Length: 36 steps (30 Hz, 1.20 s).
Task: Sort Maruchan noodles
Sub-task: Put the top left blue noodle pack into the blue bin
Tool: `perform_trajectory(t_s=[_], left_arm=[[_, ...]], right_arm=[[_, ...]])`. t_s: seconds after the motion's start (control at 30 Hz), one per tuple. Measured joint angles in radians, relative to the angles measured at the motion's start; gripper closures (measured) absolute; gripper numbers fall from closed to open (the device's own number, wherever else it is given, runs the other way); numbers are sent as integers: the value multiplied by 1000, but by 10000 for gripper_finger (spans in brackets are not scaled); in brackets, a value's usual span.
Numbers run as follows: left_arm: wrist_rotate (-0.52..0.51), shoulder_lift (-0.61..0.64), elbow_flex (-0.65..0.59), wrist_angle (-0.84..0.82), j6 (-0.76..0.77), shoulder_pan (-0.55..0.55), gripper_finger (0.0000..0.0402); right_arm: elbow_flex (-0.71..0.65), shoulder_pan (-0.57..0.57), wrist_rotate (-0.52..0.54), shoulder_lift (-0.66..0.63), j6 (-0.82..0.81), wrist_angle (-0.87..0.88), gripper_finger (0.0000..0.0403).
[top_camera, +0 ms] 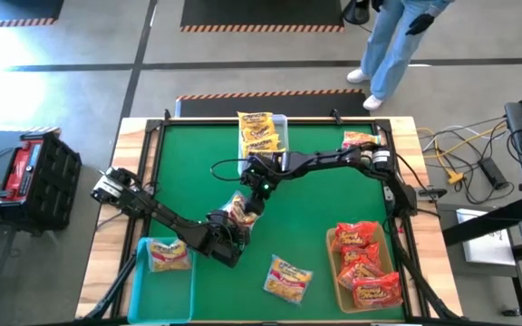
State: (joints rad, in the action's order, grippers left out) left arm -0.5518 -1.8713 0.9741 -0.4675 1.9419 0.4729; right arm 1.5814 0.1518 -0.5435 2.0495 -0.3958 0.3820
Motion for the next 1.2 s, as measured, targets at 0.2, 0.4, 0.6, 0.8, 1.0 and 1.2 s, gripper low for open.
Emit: perform_trajectory(t_s=[0.2, 0.4, 0.6, 0.8, 1.0, 1.2], left_arm=[[0, 0, 0, 0, 0, -5, 304], [15, 0, 1, 1, -21, -20, 304], [26, 1, 3, 6, -39, -38, 304], [23, 0, 3, 12, -48, -44, 304], [20, -1, 3, 12, -48, -44, 304], [19, -1, 3, 13, -54, -44, 304]], right_arm=[[0, -3, 47, 3, -8, -21, 166], [0, -18, 46, 8, -10, -29, 165], [0, -25, 54, 14, -13, -36, 165], [-2, -41, 57, 14, -13, -59, 166], [-11, -58, 77, 18, -13, -62, 168], [-11, -75, 72, 40, -31, -66, 180]])
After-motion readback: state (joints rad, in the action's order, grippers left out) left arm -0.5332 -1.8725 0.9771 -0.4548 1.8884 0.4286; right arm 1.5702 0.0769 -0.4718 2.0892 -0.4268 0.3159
